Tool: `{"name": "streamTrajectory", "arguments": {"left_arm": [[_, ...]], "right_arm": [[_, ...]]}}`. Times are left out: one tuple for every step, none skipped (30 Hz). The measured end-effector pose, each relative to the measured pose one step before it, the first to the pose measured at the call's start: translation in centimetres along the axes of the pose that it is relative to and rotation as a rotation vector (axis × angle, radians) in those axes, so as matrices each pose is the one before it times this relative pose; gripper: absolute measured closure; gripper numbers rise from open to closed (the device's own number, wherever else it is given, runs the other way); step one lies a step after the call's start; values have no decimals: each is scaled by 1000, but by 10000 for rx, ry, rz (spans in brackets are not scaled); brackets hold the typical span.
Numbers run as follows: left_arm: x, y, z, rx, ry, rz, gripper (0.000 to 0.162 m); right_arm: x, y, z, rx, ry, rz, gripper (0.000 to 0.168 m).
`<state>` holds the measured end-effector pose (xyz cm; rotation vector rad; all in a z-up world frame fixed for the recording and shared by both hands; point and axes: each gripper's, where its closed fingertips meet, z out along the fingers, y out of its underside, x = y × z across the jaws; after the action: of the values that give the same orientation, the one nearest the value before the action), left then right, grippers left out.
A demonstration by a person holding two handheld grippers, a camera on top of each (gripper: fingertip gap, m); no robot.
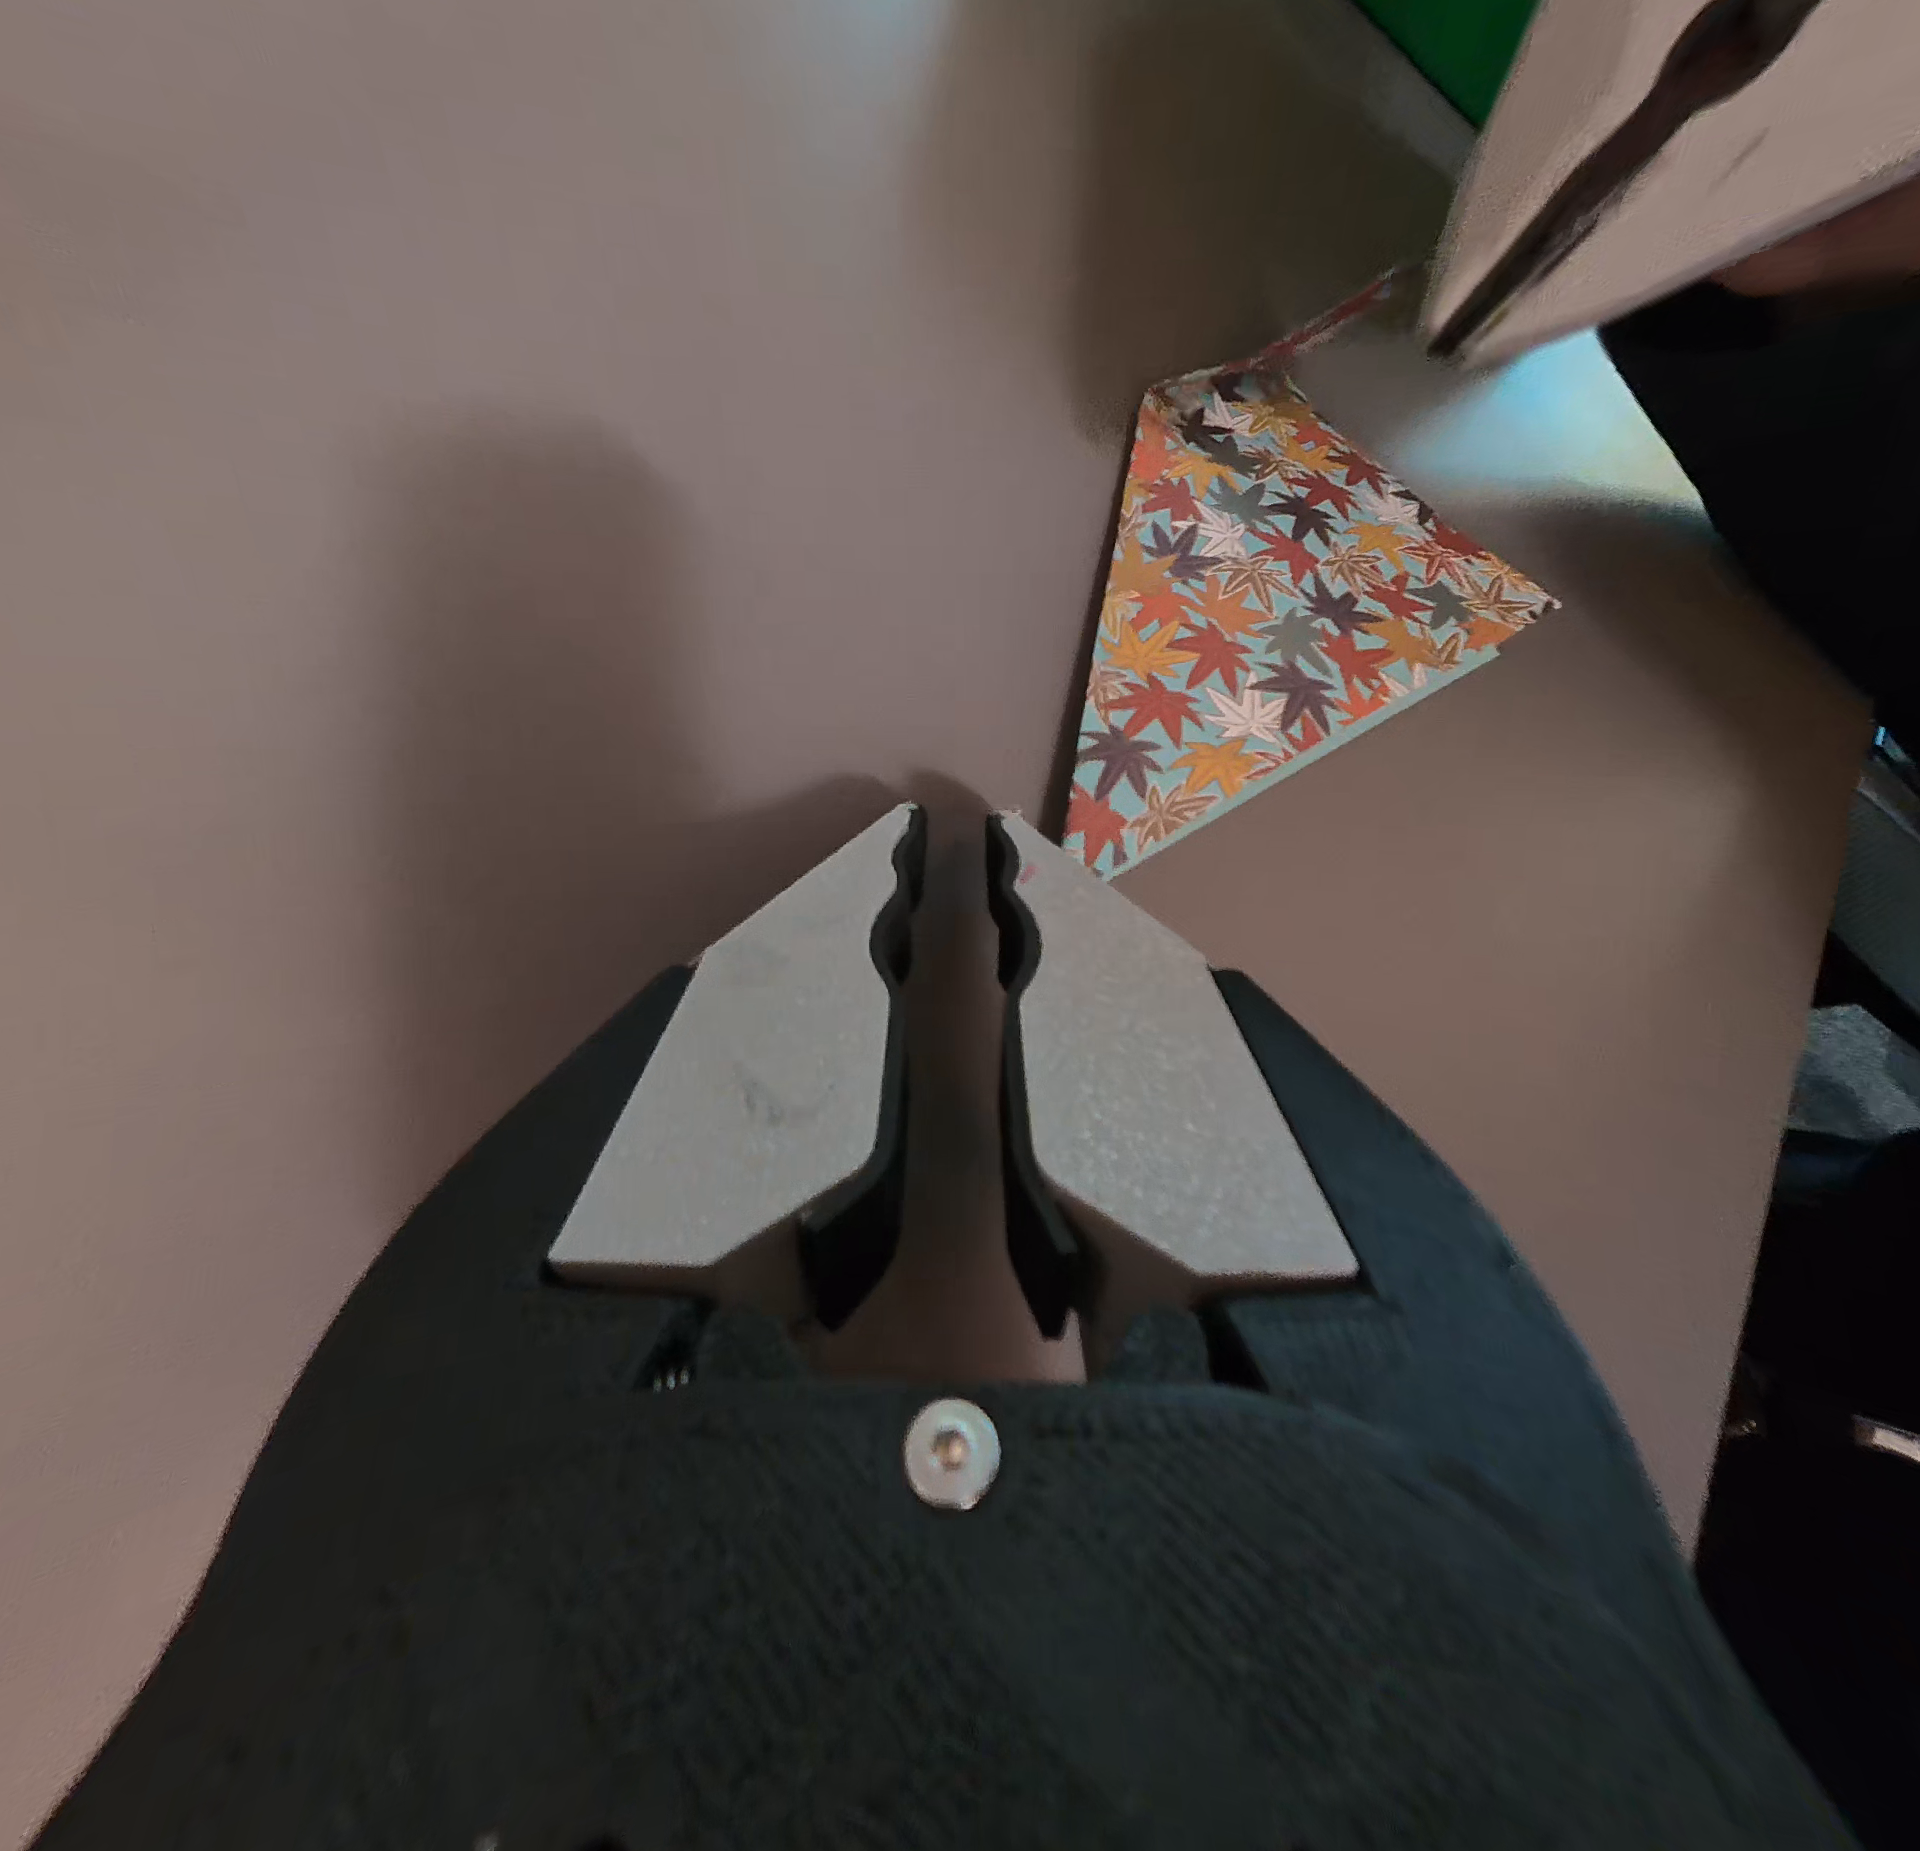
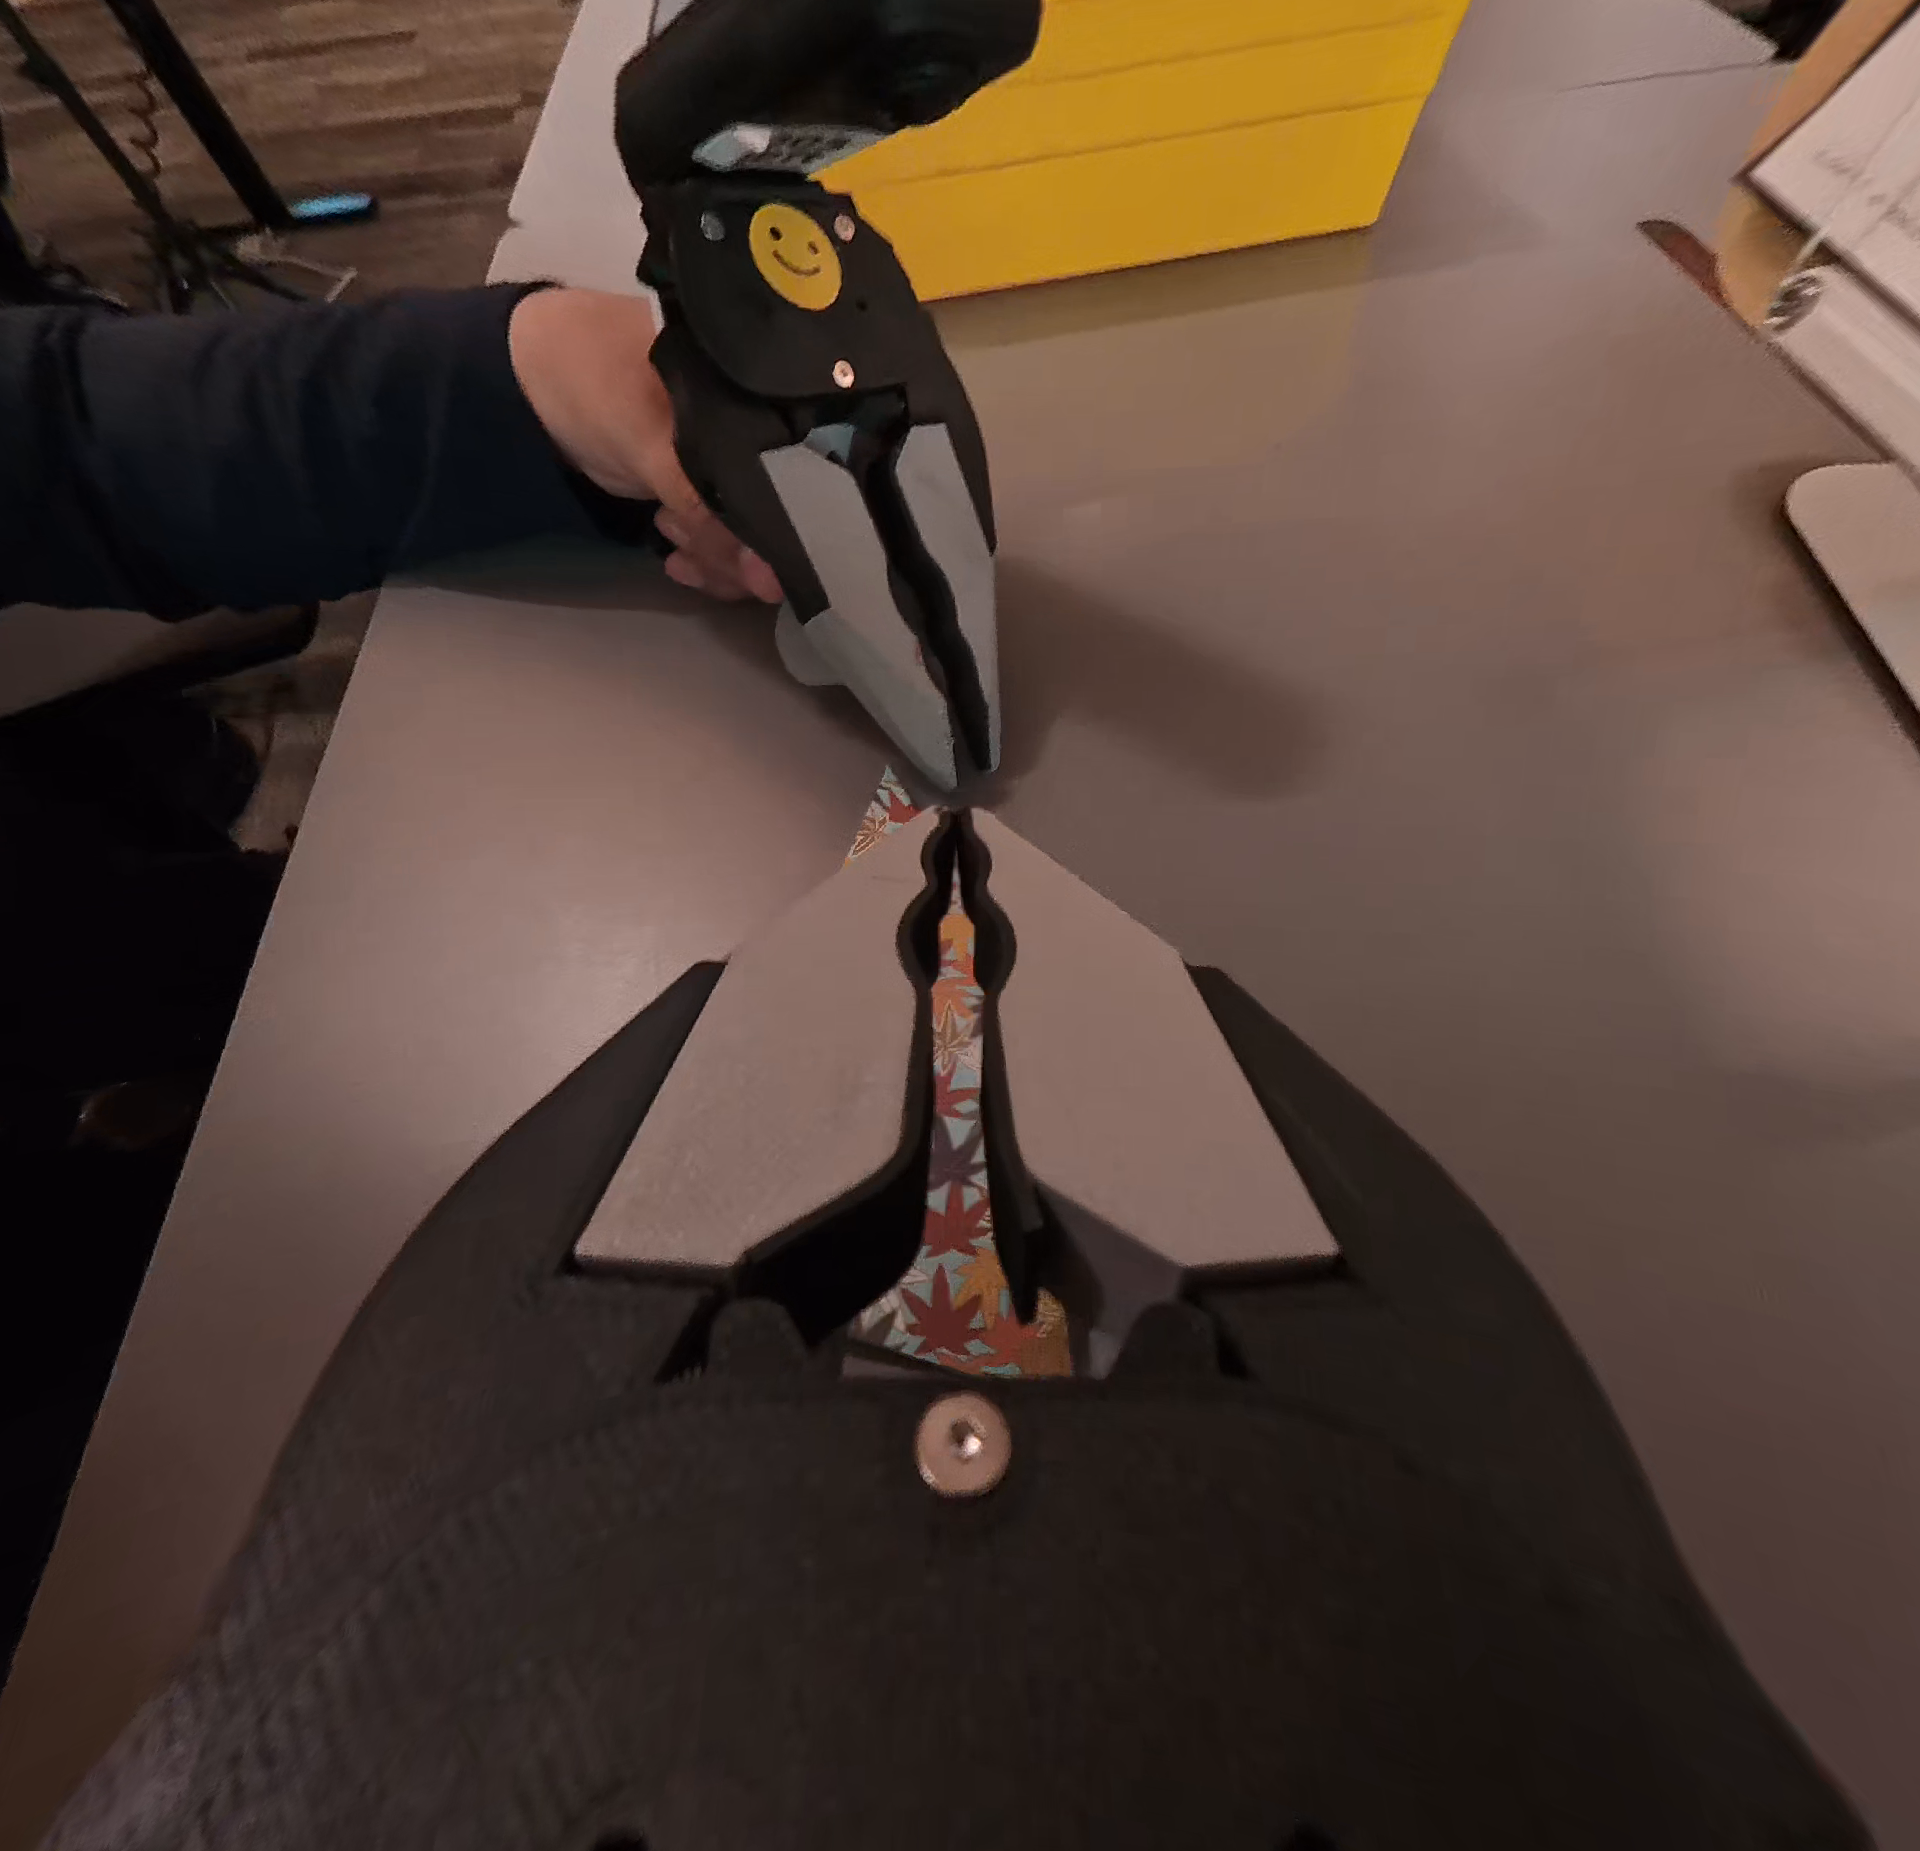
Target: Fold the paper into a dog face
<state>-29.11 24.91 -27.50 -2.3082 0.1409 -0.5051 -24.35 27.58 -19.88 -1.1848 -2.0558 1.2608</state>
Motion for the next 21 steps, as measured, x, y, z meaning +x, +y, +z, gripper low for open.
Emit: {"name": "streamTrajectory", "arguments": {"left_arm": [[193, 218, -171, -101, 199, -44, 152], [297, 255, -176, -124, 262, -90, 152], [252, 187, -122, -80, 222, -102, 151], [281, 166, -40, -62, 210, -59, 151], [353, 199, 7, -52, 246, -31, 151], [269, 193, 16, -44, 185, -54, 153], [137, 91, 6, -39, 83, -14, 153], [63, 21, -21, -31, 18, 32, 153], [88, 62, -79, -66, 43, 26, 151], [72, 0, -157, -6, 67, -68, 147], [112, -67, -233, 58, 150, -174, 139], [176, -137, -304, 118, 262, -252, 136], [192, -120, -309, 119, 322, -296, 135], [85, 23, -218, 28, 260, -291, 132], [-87, 156, -84, -62, 135, -229, 128], [-97, 235, 56, -98, 76, -152, 127], [244, 184, 113, -83, 224, -99, 130], [493, 249, 183, -138, 315, -34, 129], [486, 327, 221, -206, 273, 47, 130], [339, 269, 228, -171, 145, 69, 131], [192, 160, 213, -101, 51, 43, 134]], "right_arm": [[-330, 359, 525, -348, 40, -94, 168], [-387, 403, 582, -404, 28, -137, 168], [-393, 412, 607, -432, 44, -176, 168], [-227, 390, 606, -420, 147, -181, 168], [-94, 413, 599, -410, 200, -173, 168], [-115, 480, 591, -402, 126, -167, 168], [-232, 496, 566, -351, 0, -144, 168], [-225, 528, 543, -311, -55, -80, 168], [-108, 542, 484, -292, -44, -5, 168], [-49, 476, 390, -240, -54, 37, 168], [-62, 306, 253, -127, -89, 55, 168], [-34, 119, 130, -2, -85, 85, 168], [-29, 3, 27, 61, -96, 117, 168], [-32, -39, -25, 71, -111, 130, 168], [-33, -37, -59, 72, -106, 117, 168], [-31, 7, -32, 42, -90, 87, 168], [11, 96, -1, -14, -39, 46, 168], [72, 186, 59, -71, 26, -4, 168], [119, 253, 103, -115, 83, -51, 168], [104, 132, 88, -60, 101, -71, 168], [75, -58, 18, 37, 81, -47, 168]]}}
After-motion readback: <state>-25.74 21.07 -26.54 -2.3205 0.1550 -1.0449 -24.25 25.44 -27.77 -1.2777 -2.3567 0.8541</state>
